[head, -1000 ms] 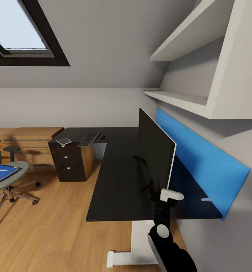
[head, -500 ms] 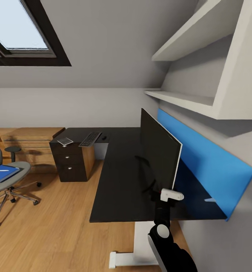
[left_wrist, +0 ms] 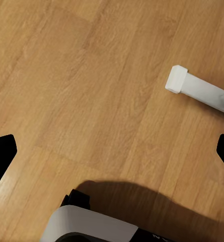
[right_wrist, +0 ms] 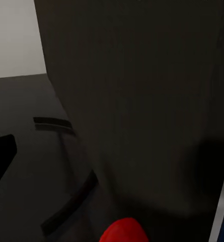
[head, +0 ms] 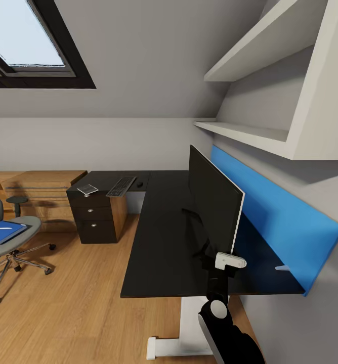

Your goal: In the bedroom, organize the workspace by keeping the computer under the desk, ensuring the monitor is on the desk, placing the keyboard on the desk next to the monitor, placing the mouse on the desk next to the keyboard, moving the folder from the swivel chair onto the desk next to the mouse, stacking the notebook on top of the folder with the pen on top of the notebook, and positioning the swivel chair next to the desk.

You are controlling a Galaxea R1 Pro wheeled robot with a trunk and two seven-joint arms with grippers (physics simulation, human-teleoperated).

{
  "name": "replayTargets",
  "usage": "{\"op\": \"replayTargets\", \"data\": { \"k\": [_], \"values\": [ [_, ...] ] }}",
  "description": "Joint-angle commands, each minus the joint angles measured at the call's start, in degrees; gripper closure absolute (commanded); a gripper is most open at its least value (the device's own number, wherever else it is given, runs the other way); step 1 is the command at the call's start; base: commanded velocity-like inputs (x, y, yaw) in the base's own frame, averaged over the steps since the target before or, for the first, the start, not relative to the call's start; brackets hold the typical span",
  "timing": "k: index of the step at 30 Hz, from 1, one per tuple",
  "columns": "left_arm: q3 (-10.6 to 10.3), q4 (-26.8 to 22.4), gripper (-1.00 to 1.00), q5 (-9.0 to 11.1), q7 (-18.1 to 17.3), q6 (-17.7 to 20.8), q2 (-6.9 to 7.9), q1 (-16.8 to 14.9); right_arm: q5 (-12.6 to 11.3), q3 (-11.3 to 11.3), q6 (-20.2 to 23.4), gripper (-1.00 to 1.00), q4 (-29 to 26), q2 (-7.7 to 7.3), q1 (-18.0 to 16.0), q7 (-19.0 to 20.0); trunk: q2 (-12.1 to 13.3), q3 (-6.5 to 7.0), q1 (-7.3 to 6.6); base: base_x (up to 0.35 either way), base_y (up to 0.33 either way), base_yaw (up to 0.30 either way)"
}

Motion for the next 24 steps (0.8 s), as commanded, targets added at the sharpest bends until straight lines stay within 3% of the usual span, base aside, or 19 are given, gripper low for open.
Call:
{"op": "replayTargets", "data": {
  "k": [1,24],
  "values": [
    [0.1,-0.1,-1.00,0.5,-0.1,0.4,-0.04,0.0,0.1,0.1,-0.1,-1.00,0.0,0.00,-0.1,-0.3,0.0,-0.05,0.00,0.000,0.000,0.000],
    [0.1,0.0,-1.00,0.5,-0.1,0.4,-0.11,0.0,0.1,0.1,-0.1,-1.00,0.0,0.00,-0.1,-0.3,0.0,-0.05,0.00,0.000,0.023,0.000]
  ]
}}
